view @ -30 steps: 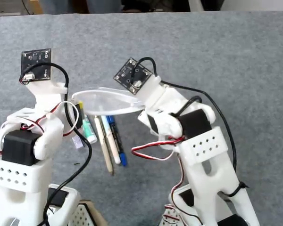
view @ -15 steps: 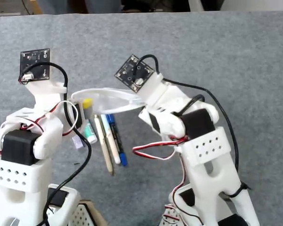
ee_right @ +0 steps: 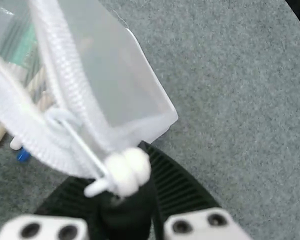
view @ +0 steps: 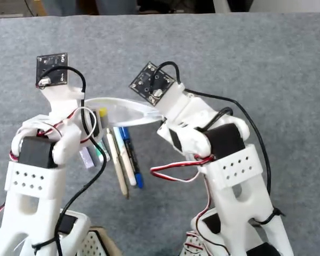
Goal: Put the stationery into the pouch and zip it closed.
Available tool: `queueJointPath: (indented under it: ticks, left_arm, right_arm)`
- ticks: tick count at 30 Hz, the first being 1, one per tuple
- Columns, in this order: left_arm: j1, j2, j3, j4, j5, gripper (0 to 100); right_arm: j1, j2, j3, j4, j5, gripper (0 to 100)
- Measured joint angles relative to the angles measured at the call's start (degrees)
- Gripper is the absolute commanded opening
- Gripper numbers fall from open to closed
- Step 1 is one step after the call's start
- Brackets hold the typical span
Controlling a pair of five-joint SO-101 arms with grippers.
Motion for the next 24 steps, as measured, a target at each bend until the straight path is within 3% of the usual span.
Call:
queueJointPath:
  ticks: [15,19,24]
  left_arm:
    - [-4.13,0.09,0.97,-0.62,0.26,16]
    - [-4.22,0.09,0.97,-0.62,0.26,3]
    - [-4.13,0.09,0.97,-0.62,0.18,3]
  right_arm:
    - [-0.26,0.00,-0.09,0.00,0.00,1.2]
    - [-0.26,0.00,-0.09,0.00,0.00,1.2]
    - [-0.35,0.00,-0.09,0.00,0.00,1.2]
